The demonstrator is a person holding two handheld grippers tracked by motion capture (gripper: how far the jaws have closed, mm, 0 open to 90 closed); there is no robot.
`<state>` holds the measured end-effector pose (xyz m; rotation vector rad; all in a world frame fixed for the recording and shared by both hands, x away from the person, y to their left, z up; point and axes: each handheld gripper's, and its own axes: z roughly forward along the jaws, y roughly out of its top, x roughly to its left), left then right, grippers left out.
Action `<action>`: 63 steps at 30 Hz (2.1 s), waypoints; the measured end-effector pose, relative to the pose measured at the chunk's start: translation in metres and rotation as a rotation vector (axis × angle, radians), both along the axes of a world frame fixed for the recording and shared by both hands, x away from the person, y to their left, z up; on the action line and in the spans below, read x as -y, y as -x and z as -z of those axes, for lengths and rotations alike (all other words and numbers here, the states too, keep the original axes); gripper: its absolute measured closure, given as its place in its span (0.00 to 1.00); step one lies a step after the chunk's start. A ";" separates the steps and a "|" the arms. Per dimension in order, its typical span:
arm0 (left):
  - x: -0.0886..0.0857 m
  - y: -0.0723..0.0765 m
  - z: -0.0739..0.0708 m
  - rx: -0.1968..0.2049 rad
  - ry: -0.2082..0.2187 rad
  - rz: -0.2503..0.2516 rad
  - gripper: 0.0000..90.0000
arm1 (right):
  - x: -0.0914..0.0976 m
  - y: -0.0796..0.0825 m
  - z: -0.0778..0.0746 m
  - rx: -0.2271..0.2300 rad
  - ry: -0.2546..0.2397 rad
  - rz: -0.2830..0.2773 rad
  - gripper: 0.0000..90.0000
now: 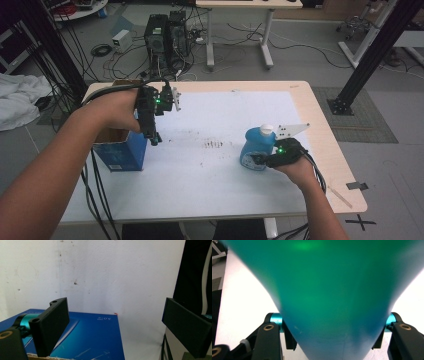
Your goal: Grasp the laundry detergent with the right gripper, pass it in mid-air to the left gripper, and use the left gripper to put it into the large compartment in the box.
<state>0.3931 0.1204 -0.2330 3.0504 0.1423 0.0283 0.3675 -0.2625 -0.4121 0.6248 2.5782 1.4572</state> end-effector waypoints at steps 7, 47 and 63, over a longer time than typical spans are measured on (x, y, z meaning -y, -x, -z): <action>0.000 0.000 0.000 -0.003 0.000 -0.001 0.08 | 0.000 0.001 0.000 0.038 -0.002 -0.009 0.49; 0.035 0.025 -0.004 0.005 -0.008 0.088 0.08 | -0.055 0.035 -0.050 0.101 0.048 -0.186 0.52; 0.095 0.032 0.001 0.003 0.035 0.185 0.08 | -0.080 0.036 -0.047 0.103 0.064 -0.248 0.52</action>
